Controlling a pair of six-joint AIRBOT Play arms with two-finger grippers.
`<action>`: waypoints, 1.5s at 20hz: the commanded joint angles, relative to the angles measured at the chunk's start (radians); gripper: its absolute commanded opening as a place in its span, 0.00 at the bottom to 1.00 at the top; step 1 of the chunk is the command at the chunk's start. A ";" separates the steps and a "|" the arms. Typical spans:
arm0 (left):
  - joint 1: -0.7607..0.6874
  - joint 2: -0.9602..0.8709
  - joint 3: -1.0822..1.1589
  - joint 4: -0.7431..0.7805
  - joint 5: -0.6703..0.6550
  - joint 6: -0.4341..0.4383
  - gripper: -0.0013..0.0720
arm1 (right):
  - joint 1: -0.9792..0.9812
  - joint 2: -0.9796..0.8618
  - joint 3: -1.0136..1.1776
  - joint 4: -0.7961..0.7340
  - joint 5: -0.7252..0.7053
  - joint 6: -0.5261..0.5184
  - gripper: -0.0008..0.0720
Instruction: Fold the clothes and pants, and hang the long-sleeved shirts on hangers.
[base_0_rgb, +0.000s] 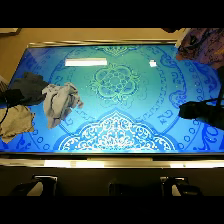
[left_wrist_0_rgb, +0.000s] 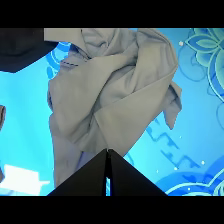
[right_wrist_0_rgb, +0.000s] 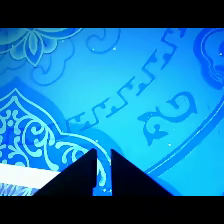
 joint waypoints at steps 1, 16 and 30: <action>0.001 0.001 0.000 0.000 0.000 0.000 0.05 | 0.001 0.001 0.000 0.000 0.000 0.000 0.20; 0.001 0.001 0.000 0.000 0.000 0.000 0.05 | 0.001 0.001 0.000 0.000 0.000 0.000 0.20; 0.001 -0.052 0.000 0.008 0.019 -0.109 1.00 | 0.001 0.001 0.000 0.003 -0.041 0.000 0.20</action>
